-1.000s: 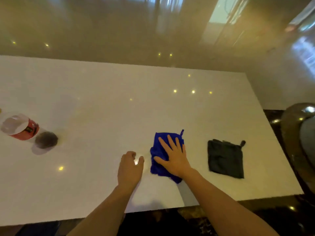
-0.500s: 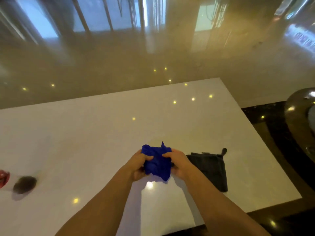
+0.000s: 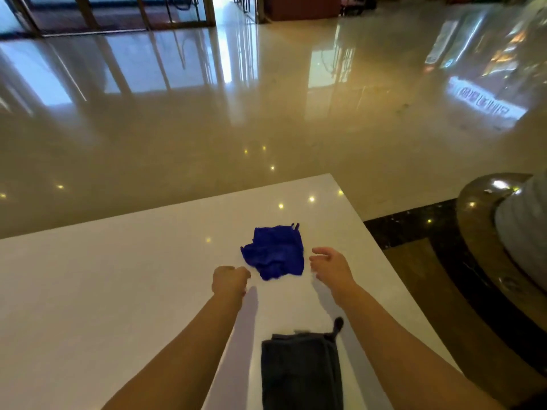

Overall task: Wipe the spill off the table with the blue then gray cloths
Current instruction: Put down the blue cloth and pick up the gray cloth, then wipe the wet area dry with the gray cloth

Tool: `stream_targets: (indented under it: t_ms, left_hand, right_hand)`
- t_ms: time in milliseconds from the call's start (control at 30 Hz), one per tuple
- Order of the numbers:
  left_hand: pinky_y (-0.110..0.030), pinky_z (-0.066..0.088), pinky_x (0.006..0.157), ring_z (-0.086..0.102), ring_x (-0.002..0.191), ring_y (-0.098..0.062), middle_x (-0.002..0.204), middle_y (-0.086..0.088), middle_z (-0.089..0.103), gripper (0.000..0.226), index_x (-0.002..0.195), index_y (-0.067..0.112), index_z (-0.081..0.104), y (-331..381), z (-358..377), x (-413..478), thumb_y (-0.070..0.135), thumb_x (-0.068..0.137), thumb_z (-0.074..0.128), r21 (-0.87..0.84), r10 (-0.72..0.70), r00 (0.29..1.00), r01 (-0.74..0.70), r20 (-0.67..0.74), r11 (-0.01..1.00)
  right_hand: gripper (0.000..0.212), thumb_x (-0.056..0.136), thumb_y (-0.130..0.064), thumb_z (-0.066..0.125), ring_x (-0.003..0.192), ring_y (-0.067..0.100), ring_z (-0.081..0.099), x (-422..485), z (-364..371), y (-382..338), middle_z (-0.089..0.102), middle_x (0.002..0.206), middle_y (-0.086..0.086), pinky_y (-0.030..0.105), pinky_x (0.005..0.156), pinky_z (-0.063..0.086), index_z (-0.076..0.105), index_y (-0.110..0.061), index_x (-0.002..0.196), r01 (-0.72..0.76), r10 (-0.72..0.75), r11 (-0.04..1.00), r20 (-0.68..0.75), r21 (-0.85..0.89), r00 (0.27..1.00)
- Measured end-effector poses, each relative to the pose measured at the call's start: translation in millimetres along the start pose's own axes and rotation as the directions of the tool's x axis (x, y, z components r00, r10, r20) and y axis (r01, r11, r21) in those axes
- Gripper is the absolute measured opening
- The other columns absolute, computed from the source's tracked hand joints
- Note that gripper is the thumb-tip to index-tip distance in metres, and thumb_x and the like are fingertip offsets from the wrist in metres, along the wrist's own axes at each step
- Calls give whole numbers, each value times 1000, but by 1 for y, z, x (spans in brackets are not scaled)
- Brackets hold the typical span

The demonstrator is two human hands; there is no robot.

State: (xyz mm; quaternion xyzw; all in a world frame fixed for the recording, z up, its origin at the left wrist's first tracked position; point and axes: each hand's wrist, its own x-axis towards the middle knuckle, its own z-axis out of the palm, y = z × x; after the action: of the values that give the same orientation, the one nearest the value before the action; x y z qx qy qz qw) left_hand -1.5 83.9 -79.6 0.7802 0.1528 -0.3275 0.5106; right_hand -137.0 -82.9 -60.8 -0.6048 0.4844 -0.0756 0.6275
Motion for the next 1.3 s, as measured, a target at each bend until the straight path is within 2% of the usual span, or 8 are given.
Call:
stream_targets:
  t_ms: [167,300,500,633,800,867,1000,1300]
  left_hand:
    - [-31,47,81,57,107,-26,125,-10,54,73,128,12,47,-92,16,-66,49,73,79,593,119,968,-230,220,772]
    - [-37,54,80,59,98,-28,106,-8,57,30,100,16,56,-117,16,-99,31,80,71,712,222,937,-349,269,609]
    - [-51,55,86,62,89,-34,99,-29,64,19,101,-3,56,-121,-26,-110,-9,84,60,122,120,939,-167,323,978]
    - [-52,54,88,65,98,-40,112,-26,67,29,115,4,60,-132,-99,-107,-9,88,59,-281,-10,958,93,285,955]
    - [-51,53,95,62,112,-36,127,-19,63,38,124,15,57,-142,-188,-86,11,89,70,-354,-8,995,42,98,934]
    - [-50,48,103,54,122,-34,136,-12,56,51,131,18,51,-158,-215,-82,31,87,74,-67,59,985,-71,-163,995]
    - [-55,24,120,18,148,-41,164,-15,22,77,153,20,28,-228,-269,-74,64,91,45,505,194,804,148,-562,850]
    - [-56,-9,122,-26,149,-37,165,-6,-22,81,154,36,-21,-297,-280,-59,76,89,6,652,171,825,279,-538,705]
  right_hand:
    - [68,89,-46,70,129,33,44,-53,-14,88,41,146,13,40,105,44,44,-22,147,-13,-12,711,-31,-703,999]
    - [72,88,-38,74,126,37,46,-91,-14,116,35,145,15,43,106,47,41,-15,147,-32,43,693,-3,-721,999]
    - [18,87,-7,65,94,29,65,-109,-6,107,70,104,10,29,73,52,67,-14,102,105,-63,797,92,-594,994]
    - [27,86,1,67,84,18,68,-123,38,85,71,89,-3,10,58,50,68,-25,93,133,-24,920,284,-369,959]
    - [39,93,-6,67,111,20,62,-122,124,65,64,127,3,32,95,55,60,-21,128,187,-9,909,432,-372,902]
    - [55,95,-23,67,125,22,55,-129,153,70,52,143,6,29,101,46,47,-22,145,416,-238,710,363,-568,901]
    - [73,96,-68,33,155,36,13,-152,207,120,18,170,5,57,124,14,25,-34,160,843,-290,37,801,-537,523]
    - [75,94,-74,22,154,42,11,-39,350,71,17,170,6,69,120,11,20,-37,159,791,-328,-188,796,-583,509]
